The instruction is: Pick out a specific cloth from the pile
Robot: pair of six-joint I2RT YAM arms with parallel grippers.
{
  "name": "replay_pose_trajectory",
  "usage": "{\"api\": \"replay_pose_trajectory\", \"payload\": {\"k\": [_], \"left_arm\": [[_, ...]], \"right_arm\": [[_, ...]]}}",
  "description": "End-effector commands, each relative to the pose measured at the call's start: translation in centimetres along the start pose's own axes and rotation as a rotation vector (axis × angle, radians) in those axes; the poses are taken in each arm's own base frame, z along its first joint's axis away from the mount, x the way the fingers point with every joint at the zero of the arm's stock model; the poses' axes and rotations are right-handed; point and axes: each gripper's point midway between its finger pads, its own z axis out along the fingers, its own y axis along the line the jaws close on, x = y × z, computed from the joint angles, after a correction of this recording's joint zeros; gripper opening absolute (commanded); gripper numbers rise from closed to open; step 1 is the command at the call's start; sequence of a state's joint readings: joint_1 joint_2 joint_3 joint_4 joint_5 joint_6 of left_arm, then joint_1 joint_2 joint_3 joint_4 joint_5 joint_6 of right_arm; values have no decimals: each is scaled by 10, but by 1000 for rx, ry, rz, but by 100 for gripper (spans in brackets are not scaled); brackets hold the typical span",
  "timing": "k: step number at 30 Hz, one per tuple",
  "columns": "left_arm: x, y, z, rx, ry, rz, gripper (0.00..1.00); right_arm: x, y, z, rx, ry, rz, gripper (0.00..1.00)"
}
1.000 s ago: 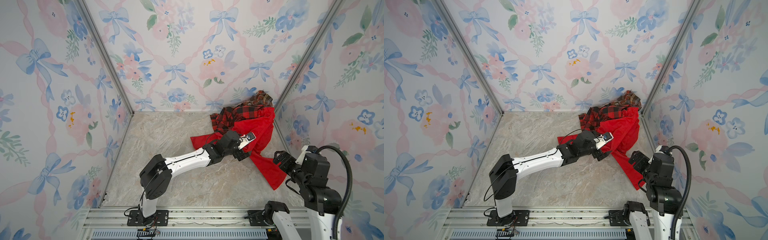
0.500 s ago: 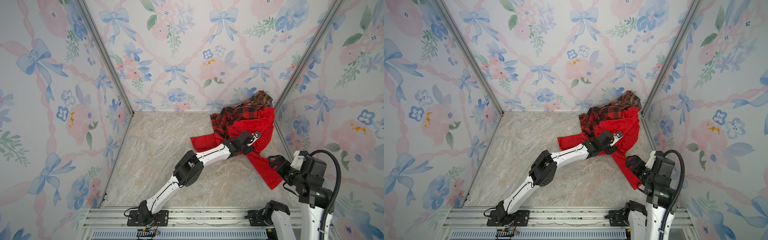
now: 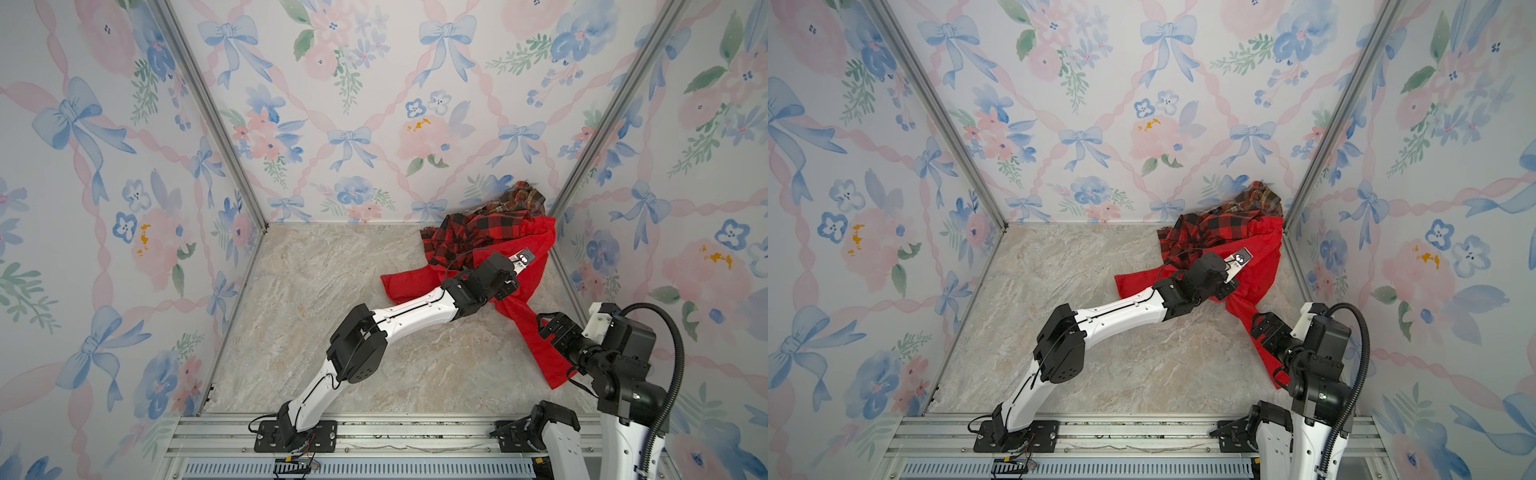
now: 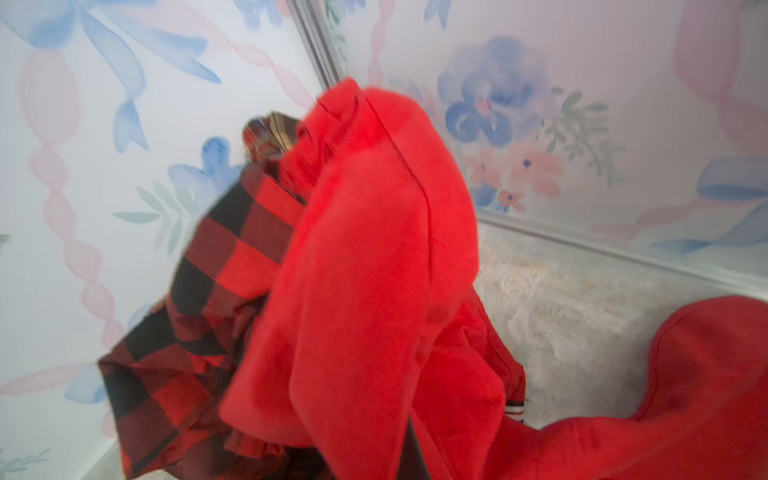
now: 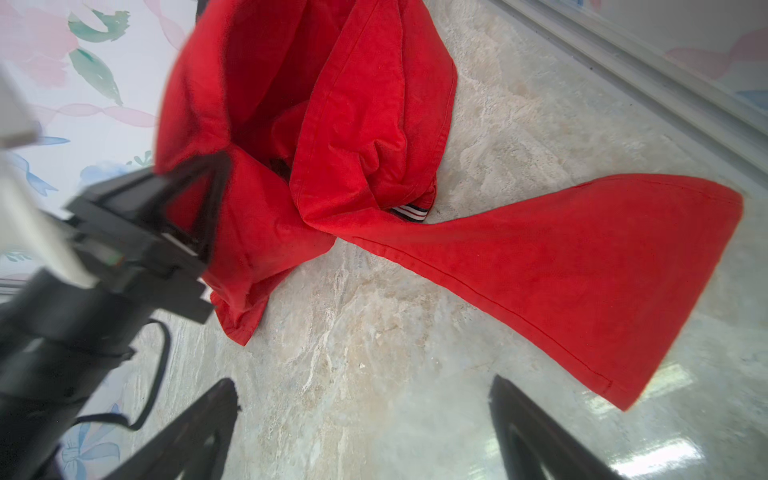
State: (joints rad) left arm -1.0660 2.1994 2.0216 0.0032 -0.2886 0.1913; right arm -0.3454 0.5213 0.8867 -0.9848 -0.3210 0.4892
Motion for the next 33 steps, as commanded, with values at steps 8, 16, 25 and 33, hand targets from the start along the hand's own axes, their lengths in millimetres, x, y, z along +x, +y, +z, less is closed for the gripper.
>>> {"api": "replay_pose_trajectory", "payload": {"k": [8, 16, 25, 33], "left_arm": [[-198, 145, -157, -344, -619, -52, 0], [-177, 302, -316, -1069, -693, -114, 0], [-31, 398, -418, -1509, -447, -186, 0], [105, 376, -313, -1050, -137, -272, 0]], "right_arm": [[5, -9, -1, 36, -6, 21, 97], [7, -10, 5, 18, -6, 38, 97], [8, -8, 13, -4, 10, 48, 97], [6, -2, 18, -33, 29, 45, 97]]}}
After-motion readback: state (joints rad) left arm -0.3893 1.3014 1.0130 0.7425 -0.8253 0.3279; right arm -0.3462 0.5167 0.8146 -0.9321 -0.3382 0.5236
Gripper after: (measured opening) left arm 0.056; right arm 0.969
